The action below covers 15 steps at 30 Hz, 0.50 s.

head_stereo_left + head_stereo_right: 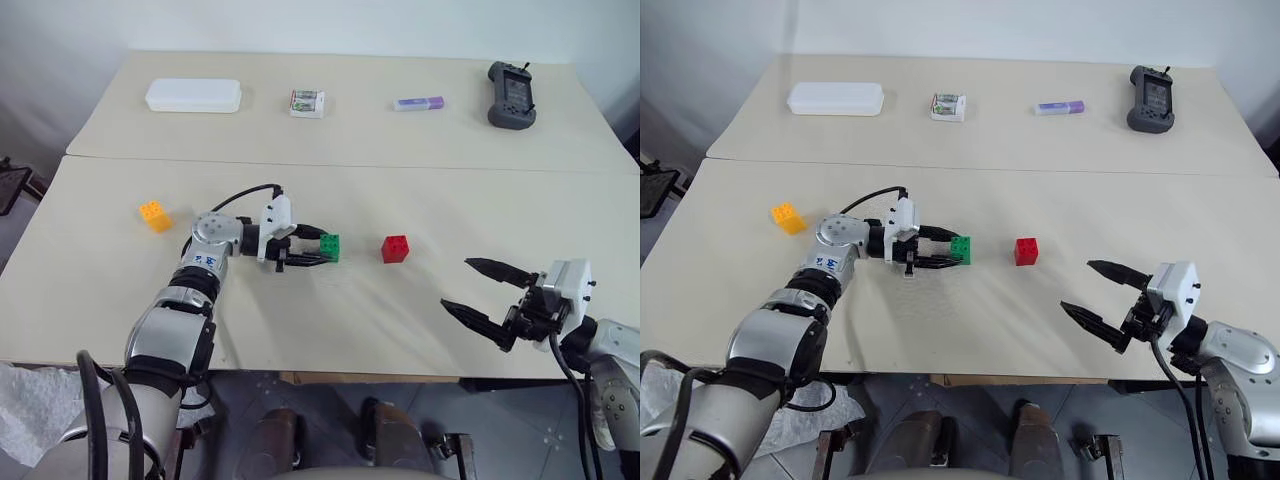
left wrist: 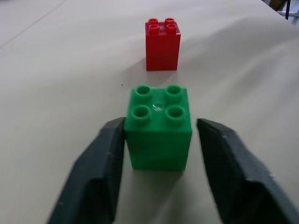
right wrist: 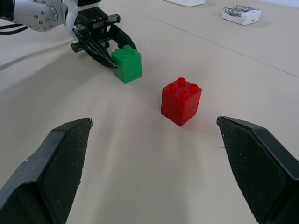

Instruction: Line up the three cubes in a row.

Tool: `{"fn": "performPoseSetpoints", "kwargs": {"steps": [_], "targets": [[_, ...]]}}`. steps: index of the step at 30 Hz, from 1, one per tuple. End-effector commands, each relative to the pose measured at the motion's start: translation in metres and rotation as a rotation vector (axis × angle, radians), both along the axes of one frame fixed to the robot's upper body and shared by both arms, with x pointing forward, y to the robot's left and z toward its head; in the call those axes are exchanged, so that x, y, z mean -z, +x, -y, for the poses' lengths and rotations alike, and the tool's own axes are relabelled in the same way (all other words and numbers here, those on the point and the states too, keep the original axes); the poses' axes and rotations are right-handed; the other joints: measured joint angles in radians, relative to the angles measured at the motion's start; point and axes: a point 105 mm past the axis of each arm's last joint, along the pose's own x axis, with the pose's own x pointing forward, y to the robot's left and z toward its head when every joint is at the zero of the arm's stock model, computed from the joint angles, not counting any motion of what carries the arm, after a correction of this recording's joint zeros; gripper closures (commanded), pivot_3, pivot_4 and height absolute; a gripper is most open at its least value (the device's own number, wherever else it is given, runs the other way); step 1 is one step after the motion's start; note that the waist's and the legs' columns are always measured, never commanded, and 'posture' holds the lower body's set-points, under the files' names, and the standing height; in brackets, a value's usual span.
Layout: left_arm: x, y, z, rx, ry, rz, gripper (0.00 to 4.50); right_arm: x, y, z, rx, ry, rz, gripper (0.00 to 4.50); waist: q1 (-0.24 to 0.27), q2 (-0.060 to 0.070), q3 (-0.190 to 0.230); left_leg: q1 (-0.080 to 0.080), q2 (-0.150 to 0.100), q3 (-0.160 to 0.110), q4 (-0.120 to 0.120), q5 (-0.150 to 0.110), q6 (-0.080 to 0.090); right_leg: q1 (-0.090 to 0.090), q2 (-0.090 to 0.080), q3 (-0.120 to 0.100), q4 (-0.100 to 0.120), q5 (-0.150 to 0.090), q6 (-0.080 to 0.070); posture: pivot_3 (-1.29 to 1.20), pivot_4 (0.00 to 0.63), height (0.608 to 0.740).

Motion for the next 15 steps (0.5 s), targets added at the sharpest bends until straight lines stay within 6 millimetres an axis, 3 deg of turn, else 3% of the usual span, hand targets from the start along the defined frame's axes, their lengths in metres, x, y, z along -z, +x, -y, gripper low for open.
{"fn": "performPoseSetpoints", "kwargs": {"steps": [1, 2, 9, 11, 12, 15], "targets": [[-0.017, 0.005, -0.01, -0.017, -0.016, 0.061, 0.82, -0.007, -0.002, 0.001, -0.006, 0.01, 0.051, 0.0, 0.0, 0.0, 0.0, 0.0, 0.0, 0.0, 0.0, 0.0, 0.0, 0.0, 0.0, 0.0, 0.0, 0.0, 0.0, 0.0, 0.15, 0.74], [-0.016, 0.004, -0.019, -0.027, -0.014, 0.065, 0.56, -0.007, 0.0, -0.001, -0.017, 0.016, 0.053, 0.0, -0.001, 0.0, 0.0, 0.0, 0.0, 0.0, 0.0, 0.0, 0.0, 0.0, 0.0, 0.0, 0.0, 0.0, 0.0, 0.0, 0.15, 0.74], [-0.012, -0.016, -0.079, -0.117, -0.088, 0.085, 0.56, -0.012, 0.013, -0.017, -0.05, 0.066, 0.1, 0.0, -0.016, 0.0, 0.0, 0.001, 0.003, 0.001, -0.001, 0.0, 0.0, -0.002, 0.0, 0.0, 0.001, 0.0, 0.0, 0.0, 0.15, 0.74], [-0.017, -0.025, -0.102, -0.233, -0.159, 0.104, 0.21, -0.012, 0.018, -0.025, -0.077, 0.052, 0.108, 0.0, -0.021, 0.0, 0.0, 0.001, 0.003, 0.0, -0.001, 0.0, 0.0, -0.002, 0.0, 0.0, 0.001, 0.0, 0.0, 0.0, 0.15, 0.74], [-0.013, -0.037, -0.111, -0.263, -0.15, 0.129, 0.02, -0.012, 0.019, -0.03, -0.1, 0.048, 0.108, 0.0, -0.024, 0.0, 0.0, 0.0, 0.003, 0.0, -0.001, 0.0, 0.0, -0.002, -0.001, 0.001, 0.002, 0.0, 0.0, 0.0, 0.15, 0.74], [-0.01, -0.075, -0.126, -0.374, -0.196, 0.141, 0.02, -0.012, 0.021, -0.045, -0.171, 0.031, 0.126, 0.0, -0.03, 0.0, 0.0, 0.001, 0.003, -0.003, -0.001, -0.001, -0.001, -0.002, -0.001, 0.002, 0.002, 0.0, -0.001, 0.0, 0.15, 0.74]]}}
